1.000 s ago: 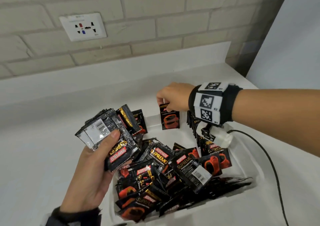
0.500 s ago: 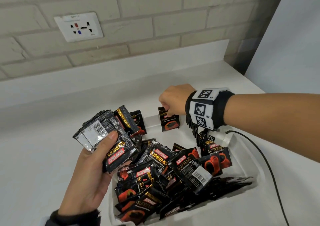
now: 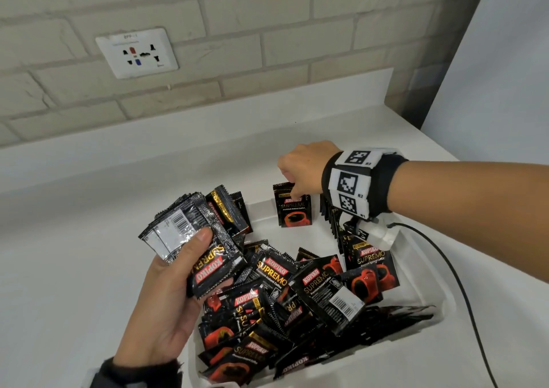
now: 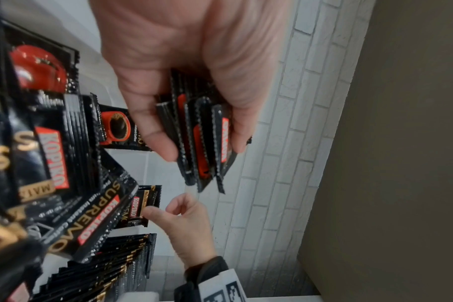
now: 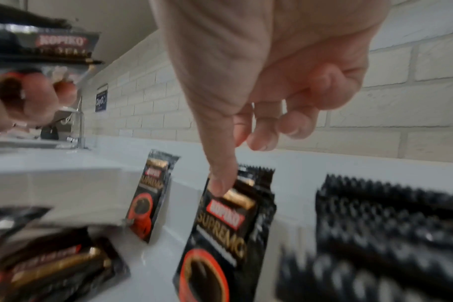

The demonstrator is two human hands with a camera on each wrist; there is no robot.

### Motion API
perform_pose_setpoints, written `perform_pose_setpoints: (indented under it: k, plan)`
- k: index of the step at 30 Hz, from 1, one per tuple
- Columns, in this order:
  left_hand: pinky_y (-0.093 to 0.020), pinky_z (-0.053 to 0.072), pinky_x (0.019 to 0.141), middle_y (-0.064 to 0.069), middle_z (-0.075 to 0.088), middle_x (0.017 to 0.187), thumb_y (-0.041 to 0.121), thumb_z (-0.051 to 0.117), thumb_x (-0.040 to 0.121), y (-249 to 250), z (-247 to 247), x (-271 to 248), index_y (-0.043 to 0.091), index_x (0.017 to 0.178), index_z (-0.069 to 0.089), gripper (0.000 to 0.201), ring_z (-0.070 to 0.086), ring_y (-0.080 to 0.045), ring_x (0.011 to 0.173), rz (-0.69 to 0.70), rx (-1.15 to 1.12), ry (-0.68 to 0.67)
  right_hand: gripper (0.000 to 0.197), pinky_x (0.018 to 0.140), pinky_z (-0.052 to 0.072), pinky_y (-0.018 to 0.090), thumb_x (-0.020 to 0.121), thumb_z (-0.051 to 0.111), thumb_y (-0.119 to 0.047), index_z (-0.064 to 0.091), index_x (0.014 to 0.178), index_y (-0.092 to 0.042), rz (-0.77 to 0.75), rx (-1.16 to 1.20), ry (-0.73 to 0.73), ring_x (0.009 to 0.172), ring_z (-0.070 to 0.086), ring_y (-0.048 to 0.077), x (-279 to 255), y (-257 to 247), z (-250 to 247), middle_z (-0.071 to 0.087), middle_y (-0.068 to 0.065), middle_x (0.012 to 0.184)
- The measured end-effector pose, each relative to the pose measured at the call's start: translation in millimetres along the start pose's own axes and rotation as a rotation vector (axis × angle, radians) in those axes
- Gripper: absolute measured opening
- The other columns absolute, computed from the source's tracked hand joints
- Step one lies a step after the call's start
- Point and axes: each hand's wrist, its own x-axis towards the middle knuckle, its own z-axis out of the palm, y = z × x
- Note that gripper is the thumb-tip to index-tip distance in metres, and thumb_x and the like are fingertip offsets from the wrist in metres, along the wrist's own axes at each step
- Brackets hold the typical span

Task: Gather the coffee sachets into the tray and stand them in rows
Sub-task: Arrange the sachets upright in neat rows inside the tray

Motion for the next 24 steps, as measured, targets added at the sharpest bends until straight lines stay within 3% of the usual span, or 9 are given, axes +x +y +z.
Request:
perform_pose_setpoints:
  k: [2, 5, 7, 9, 13, 16, 18, 21, 24]
  plan:
    - [-0.024, 0.053, 0.043, -0.008, 0.070, 0.063, 0.028, 0.075, 0.050, 1, 4, 1, 0.014, 0.056, 0.074, 0.015, 0.067, -0.017, 0.052, -0.004, -0.001, -0.025, 0.022, 0.057, 0.035, 0.025, 0.082, 0.064, -0.036, 0.053, 0.089, -0.018, 0.023, 0.091, 0.045, 0.077, 0.052, 0.016, -6, 2, -12, 0.055, -0.005, 0.086]
    - [-0.025, 0.054, 0.046, -0.011, 0.072, 0.072, 0.038, 0.092, 0.026, 1, 15, 2, 0.011, 0.078, 0.074, 0.062, 0.070, -0.020, 0.059, 0.019, 0.070, -0.064, 0.020, 0.055, 0.033, 0.023, 0.082, 0.064, -0.036, 0.048, 0.075, -0.026, 0.002, 0.385, 0.131, 0.071, 0.048, 0.009, -28, -1, -36, 0.049, -0.014, 0.073]
    - [-0.027, 0.056, 0.053, -0.012, 0.073, 0.080, 0.031, 0.085, 0.045, 1, 25, 3, 0.003, 0.102, 0.065, 0.066, 0.071, -0.021, 0.068, 0.048, 0.097, -0.068, 0.018, 0.058, 0.038, 0.017, 0.082, 0.064, -0.038, 0.053, 0.078, -0.024, -0.041, 0.627, 0.159, 0.066, 0.047, 0.003, -50, -7, -45, 0.052, -0.013, 0.073]
    - [-0.034, 0.058, 0.068, -0.012, 0.073, 0.093, 0.022, 0.073, 0.059, 2, 40, 3, 0.006, 0.112, 0.061, 0.057, 0.071, -0.024, 0.082, 0.093, 0.120, -0.074, 0.022, 0.058, 0.039, 0.015, 0.078, 0.065, -0.043, 0.057, 0.084, -0.023, -0.072, 0.843, 0.127, 0.059, 0.048, 0.000, -74, -15, -44, 0.059, -0.006, 0.079]
    - [-0.042, 0.053, 0.082, -0.008, 0.073, 0.096, 0.033, 0.076, 0.050, -4, 64, -2, 0.020, 0.098, 0.069, 0.050, 0.069, -0.025, 0.092, 0.183, 0.191, -0.054, 0.039, 0.052, 0.040, 0.014, 0.064, 0.074, -0.048, 0.052, 0.092, -0.033, -0.033, 0.986, 0.078, 0.052, 0.047, -0.005, -105, -31, -25, 0.059, -0.007, 0.084]
    - [-0.046, 0.051, 0.088, -0.007, 0.072, 0.101, 0.037, 0.078, 0.052, -11, 76, -7, 0.014, 0.113, 0.062, 0.068, 0.068, -0.025, 0.097, 0.155, 0.180, -0.070, 0.036, 0.049, 0.044, 0.013, 0.066, 0.079, -0.034, 0.055, 0.092, -0.027, 0.044, 1.114, 0.146, 0.050, 0.050, -0.004, -112, -33, -8, 0.057, -0.008, 0.074]
    - [-0.050, 0.049, 0.091, -0.005, 0.072, 0.103, 0.046, 0.077, 0.060, -13, 79, -12, 0.014, 0.118, 0.059, 0.068, 0.067, -0.023, 0.100, 0.137, 0.201, -0.097, 0.025, 0.054, 0.052, 0.023, 0.071, 0.076, -0.023, 0.058, 0.088, -0.021, 0.094, 1.284, 0.127, 0.053, 0.056, 0.003, -115, -28, 1, 0.061, -0.003, 0.077]
    - [-0.045, 0.054, 0.083, -0.002, 0.071, 0.107, 0.044, 0.061, 0.071, -15, 75, -14, 0.018, 0.121, 0.057, 0.057, 0.066, -0.020, 0.101, 0.054, 0.156, -0.135, 0.015, 0.058, 0.054, 0.030, 0.077, 0.071, -0.013, 0.059, 0.083, -0.020, 0.106, 1.437, 0.062, 0.065, 0.062, 0.017, -121, -21, 12, 0.066, -0.002, 0.080]
    - [-0.033, 0.056, 0.069, -0.005, 0.068, 0.113, 0.039, 0.059, 0.070, -17, 69, -17, 0.018, 0.122, 0.057, 0.057, 0.063, -0.024, 0.107, -0.075, 0.072, -0.155, 0.015, 0.046, 0.050, 0.017, 0.080, 0.065, -0.003, 0.060, 0.083, -0.016, 0.108, 1.582, 0.038, 0.060, 0.063, 0.006, -126, -17, 17, 0.068, -0.001, 0.079]
